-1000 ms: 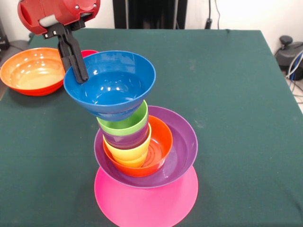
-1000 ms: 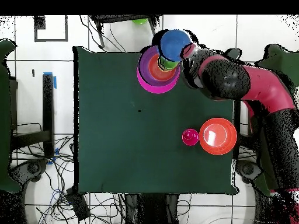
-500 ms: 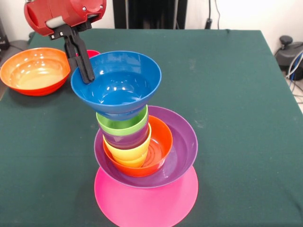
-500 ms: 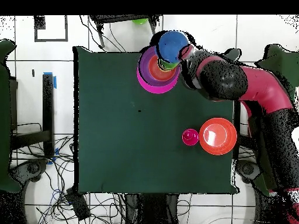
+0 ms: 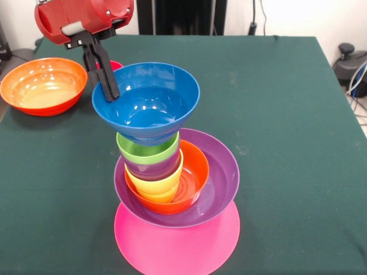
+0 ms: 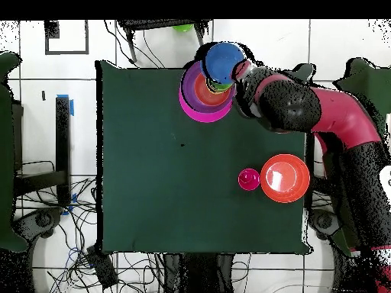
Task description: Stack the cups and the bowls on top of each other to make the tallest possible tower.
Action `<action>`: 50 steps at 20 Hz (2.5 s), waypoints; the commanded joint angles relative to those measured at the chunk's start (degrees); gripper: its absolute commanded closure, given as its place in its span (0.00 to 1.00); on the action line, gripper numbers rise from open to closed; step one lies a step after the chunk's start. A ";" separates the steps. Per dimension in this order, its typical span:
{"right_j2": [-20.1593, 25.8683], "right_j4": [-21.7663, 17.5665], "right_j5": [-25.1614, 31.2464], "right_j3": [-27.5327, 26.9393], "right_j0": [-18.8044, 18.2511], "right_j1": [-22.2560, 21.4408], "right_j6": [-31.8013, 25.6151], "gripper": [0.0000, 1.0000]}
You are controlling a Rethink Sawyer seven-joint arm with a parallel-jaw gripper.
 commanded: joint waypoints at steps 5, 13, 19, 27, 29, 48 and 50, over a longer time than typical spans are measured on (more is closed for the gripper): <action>-0.25 -4.14 -0.21 2.56 1.89 1.64 -10.66 1.00; 0.86 -3.96 0.32 1.39 0.96 3.08 -12.90 1.00; 1.64 -3.79 1.03 0.60 0.51 3.87 -14.20 1.00; 1.80 -4.21 1.32 -0.52 0.34 3.99 -14.68 1.00; 1.95 -4.17 1.90 -1.06 0.24 4.20 -15.31 1.00; 2.56 -5.19 4.03 -2.76 -0.82 5.17 -17.57 1.00; 2.52 -5.29 4.50 -3.11 -0.87 5.21 -17.91 1.00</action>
